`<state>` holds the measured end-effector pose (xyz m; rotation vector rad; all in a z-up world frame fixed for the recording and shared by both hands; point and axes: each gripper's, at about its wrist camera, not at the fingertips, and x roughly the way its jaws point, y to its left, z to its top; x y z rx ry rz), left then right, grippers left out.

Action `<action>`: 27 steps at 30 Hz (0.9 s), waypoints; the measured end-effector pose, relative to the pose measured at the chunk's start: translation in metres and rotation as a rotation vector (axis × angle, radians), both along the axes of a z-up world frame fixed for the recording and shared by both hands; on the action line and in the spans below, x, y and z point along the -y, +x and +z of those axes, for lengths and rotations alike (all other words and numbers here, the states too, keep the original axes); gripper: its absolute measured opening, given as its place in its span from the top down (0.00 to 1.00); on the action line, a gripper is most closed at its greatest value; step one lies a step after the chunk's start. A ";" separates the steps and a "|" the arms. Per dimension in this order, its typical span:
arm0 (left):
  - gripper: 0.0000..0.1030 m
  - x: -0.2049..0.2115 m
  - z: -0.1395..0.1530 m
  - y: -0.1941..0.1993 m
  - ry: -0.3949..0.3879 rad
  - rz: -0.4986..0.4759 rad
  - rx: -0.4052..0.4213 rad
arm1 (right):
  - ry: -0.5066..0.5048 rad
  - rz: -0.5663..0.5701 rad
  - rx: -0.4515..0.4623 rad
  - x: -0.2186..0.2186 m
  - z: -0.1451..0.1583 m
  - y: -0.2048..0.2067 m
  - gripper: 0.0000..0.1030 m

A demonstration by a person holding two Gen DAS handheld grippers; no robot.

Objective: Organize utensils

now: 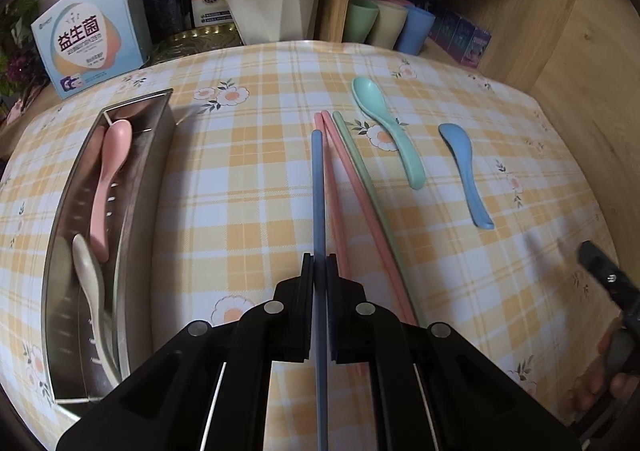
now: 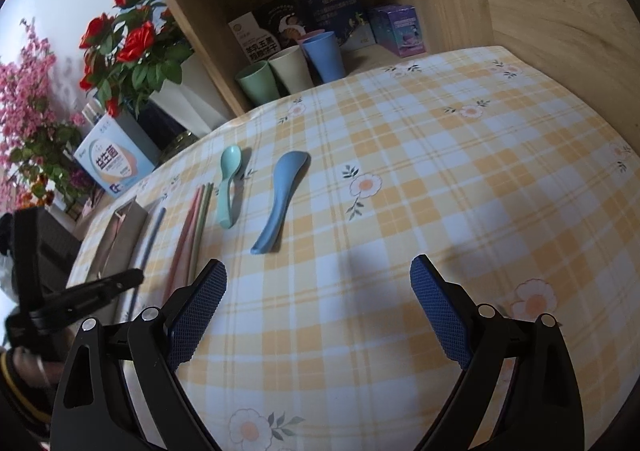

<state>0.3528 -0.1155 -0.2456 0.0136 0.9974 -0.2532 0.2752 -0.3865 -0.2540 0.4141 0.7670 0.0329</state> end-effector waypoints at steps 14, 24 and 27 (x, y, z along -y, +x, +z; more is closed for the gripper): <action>0.94 -0.018 0.020 -0.014 -0.068 0.028 0.047 | -0.075 0.124 -0.004 -0.032 -0.008 0.058 0.45; 0.94 -0.035 0.023 -0.018 -0.118 0.059 0.062 | -0.120 0.153 -0.063 -0.057 -0.015 0.107 0.54; 0.94 -0.039 0.022 -0.018 -0.129 0.056 0.058 | -0.146 0.142 -0.089 -0.058 -0.021 0.117 0.56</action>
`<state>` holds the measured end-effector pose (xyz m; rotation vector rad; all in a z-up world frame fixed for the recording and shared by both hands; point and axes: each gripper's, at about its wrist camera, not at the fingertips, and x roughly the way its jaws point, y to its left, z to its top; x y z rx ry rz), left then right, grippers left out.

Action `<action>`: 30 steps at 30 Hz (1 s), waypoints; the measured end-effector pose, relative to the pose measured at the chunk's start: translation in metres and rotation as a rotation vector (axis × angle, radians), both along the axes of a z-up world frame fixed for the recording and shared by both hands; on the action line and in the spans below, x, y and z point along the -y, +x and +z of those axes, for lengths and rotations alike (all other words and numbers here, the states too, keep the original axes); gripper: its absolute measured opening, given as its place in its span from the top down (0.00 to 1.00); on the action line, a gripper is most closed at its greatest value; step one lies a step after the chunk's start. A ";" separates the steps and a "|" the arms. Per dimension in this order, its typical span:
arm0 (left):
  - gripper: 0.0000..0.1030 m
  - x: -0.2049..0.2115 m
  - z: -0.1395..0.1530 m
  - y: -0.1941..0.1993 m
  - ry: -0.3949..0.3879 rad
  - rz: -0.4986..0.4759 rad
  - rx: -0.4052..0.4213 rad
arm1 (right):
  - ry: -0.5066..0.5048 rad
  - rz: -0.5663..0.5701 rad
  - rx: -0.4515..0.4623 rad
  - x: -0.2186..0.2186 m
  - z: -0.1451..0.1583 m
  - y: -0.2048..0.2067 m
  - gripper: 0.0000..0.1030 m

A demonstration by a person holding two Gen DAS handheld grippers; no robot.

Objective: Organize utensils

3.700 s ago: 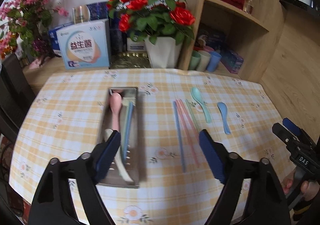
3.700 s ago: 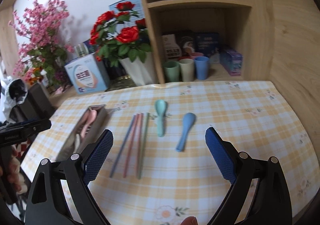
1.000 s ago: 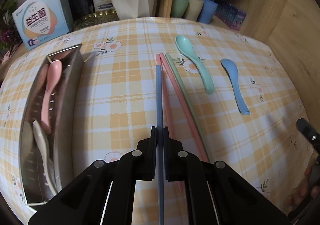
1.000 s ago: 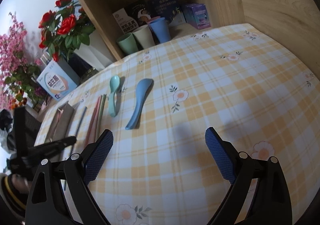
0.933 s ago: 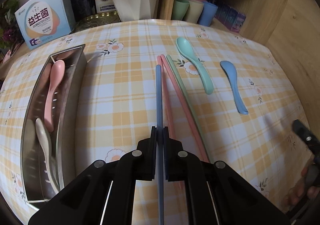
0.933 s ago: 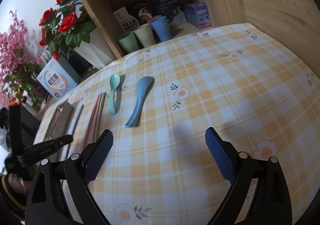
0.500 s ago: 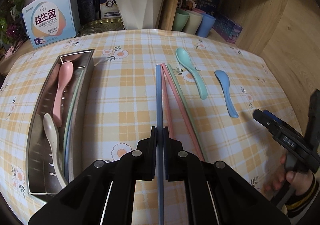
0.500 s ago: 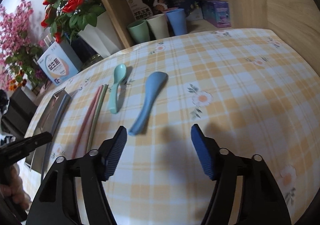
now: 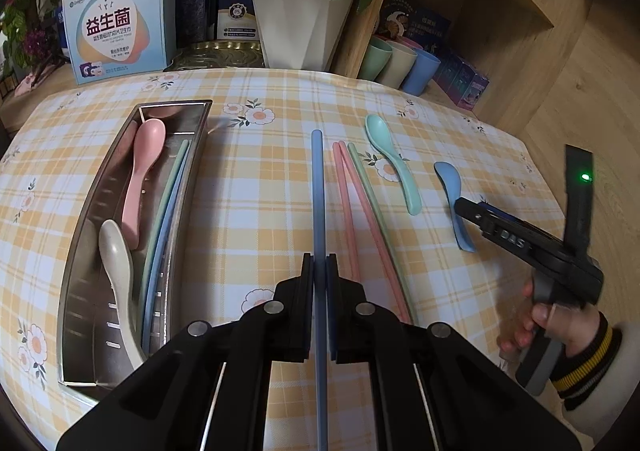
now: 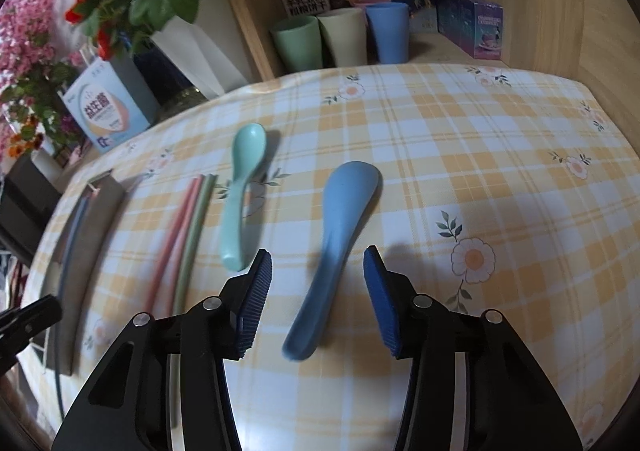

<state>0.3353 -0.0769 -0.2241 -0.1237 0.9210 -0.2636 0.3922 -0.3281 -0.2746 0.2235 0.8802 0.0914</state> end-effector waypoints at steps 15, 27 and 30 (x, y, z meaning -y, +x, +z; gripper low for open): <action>0.94 -0.007 -0.007 0.003 -0.026 0.002 -0.014 | -0.152 -0.092 -0.068 -0.017 -0.013 0.037 0.74; 0.94 -0.009 -0.005 0.003 -0.017 0.003 -0.013 | -0.154 -0.113 0.024 -0.016 -0.005 0.017 0.78; 0.94 -0.009 -0.004 0.002 -0.010 0.002 -0.009 | -0.176 -0.106 0.040 -0.021 -0.001 0.006 0.78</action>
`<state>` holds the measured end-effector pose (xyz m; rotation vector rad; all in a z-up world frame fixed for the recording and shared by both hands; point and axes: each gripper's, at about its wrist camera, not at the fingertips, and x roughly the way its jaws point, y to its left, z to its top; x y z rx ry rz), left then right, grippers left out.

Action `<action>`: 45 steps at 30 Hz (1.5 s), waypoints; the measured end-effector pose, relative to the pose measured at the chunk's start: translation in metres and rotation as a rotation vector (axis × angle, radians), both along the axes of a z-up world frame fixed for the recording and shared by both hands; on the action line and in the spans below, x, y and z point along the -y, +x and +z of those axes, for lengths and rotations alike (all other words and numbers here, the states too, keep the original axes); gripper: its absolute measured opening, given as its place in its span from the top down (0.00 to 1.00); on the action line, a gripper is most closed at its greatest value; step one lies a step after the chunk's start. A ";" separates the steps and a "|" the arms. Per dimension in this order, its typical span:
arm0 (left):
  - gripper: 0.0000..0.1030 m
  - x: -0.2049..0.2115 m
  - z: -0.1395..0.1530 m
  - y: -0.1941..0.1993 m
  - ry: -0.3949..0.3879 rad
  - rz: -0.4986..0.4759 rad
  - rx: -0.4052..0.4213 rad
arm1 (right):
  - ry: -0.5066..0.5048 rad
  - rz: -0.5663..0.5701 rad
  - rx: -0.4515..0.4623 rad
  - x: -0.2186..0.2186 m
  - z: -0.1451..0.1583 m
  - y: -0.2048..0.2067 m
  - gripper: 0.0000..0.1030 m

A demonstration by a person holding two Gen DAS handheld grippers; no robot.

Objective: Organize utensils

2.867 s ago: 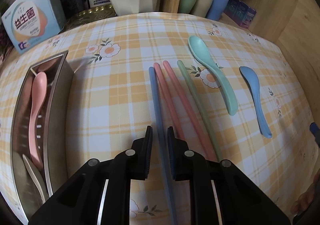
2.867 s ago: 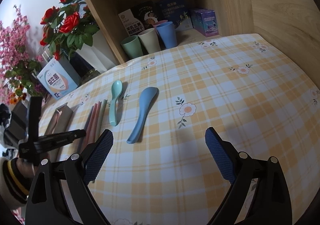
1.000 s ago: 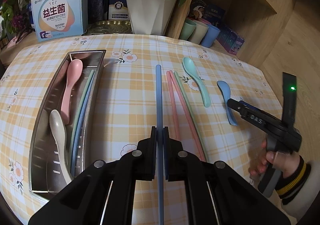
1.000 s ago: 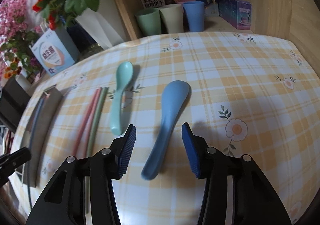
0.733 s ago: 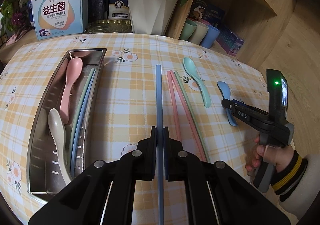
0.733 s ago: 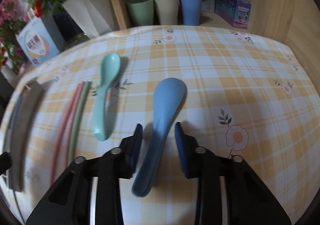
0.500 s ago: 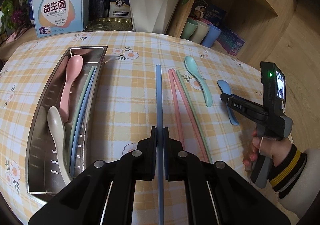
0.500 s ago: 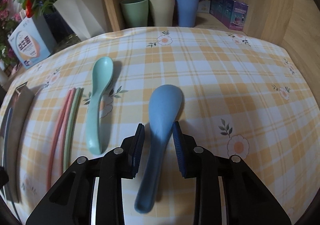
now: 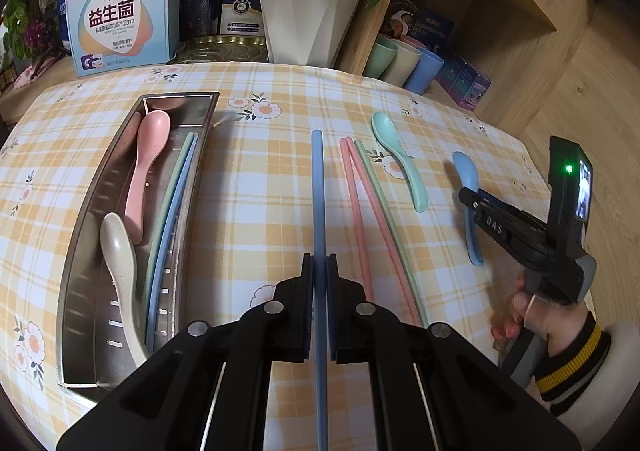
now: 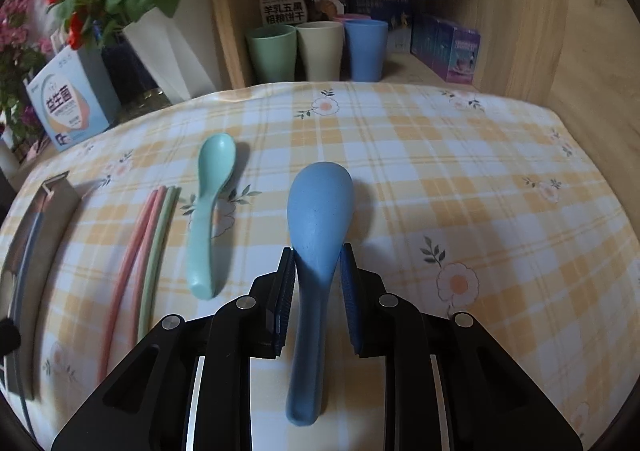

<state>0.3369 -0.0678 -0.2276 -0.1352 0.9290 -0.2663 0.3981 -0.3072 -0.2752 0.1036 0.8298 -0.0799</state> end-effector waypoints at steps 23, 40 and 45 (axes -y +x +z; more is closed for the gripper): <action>0.94 -0.018 0.021 -0.027 0.003 0.015 0.024 | 0.211 0.042 0.092 -0.022 0.039 -0.089 1.00; 0.94 -0.028 0.029 -0.038 0.002 0.031 0.044 | 0.318 0.036 0.009 -0.016 0.017 -0.084 0.96; 0.94 -0.028 0.027 -0.038 -0.001 0.033 0.036 | 0.328 0.039 -0.028 -0.017 0.008 -0.076 0.96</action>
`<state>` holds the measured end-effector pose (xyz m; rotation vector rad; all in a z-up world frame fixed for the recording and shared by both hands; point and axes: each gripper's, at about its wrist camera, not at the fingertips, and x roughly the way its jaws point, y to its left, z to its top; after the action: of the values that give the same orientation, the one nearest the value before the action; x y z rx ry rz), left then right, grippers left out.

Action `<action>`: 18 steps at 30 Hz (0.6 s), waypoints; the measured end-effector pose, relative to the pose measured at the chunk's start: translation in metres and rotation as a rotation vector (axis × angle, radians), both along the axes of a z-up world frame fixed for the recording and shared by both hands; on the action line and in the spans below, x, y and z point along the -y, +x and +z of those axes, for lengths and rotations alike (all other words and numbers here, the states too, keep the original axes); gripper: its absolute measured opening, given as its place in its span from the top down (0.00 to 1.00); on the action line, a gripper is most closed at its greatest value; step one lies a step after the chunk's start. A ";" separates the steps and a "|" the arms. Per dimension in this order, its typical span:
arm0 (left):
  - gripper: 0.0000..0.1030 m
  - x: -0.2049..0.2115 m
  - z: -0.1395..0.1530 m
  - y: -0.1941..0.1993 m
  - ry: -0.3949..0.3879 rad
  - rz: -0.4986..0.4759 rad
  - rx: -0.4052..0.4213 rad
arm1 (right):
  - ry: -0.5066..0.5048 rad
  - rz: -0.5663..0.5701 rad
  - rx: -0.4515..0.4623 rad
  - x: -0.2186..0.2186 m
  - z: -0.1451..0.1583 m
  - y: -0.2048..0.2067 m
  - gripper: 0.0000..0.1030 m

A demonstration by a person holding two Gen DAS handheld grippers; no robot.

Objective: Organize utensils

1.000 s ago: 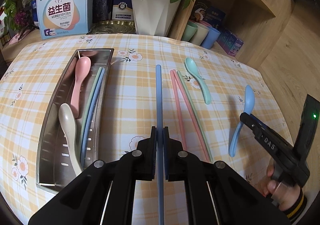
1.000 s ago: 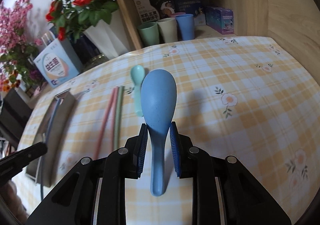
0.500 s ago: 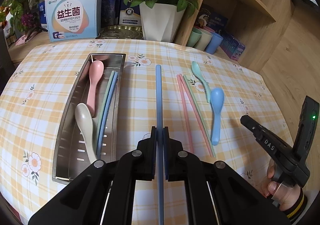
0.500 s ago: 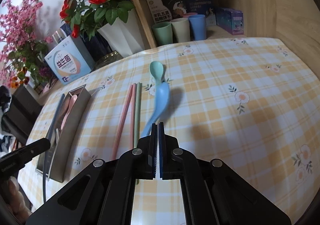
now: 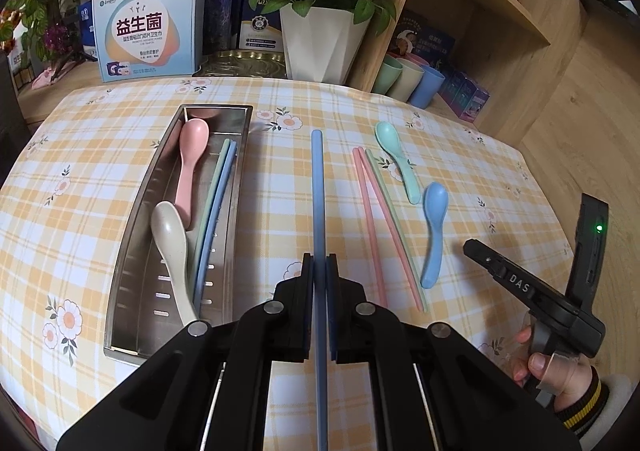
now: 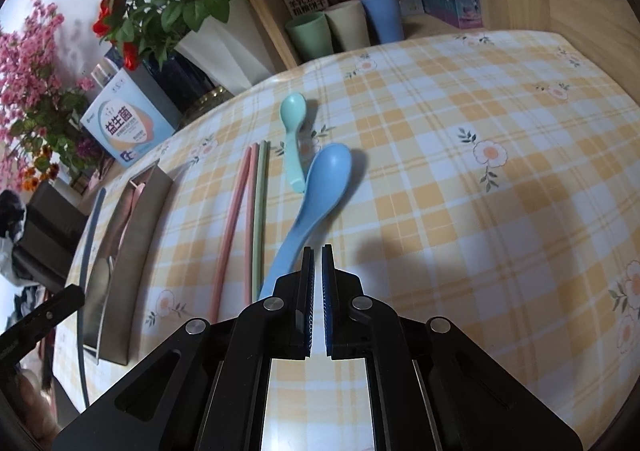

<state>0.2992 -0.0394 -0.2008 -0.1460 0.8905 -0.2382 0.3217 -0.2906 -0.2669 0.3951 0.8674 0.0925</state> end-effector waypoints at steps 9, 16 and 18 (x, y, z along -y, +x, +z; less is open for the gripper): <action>0.94 -0.007 -0.003 0.003 -0.001 0.020 -0.006 | -0.022 -0.001 0.023 -0.010 -0.004 0.008 0.46; 0.94 -0.010 -0.005 0.003 -0.006 0.027 -0.008 | 0.018 0.007 -0.047 -0.015 -0.021 0.030 0.66; 0.94 -0.012 -0.005 0.003 -0.003 0.029 -0.007 | 0.049 -0.022 -0.059 -0.012 -0.023 0.035 0.74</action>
<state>0.3025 -0.0274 -0.2056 -0.1631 0.8941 -0.2119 0.3569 -0.2785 -0.2897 0.4554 0.9205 0.0822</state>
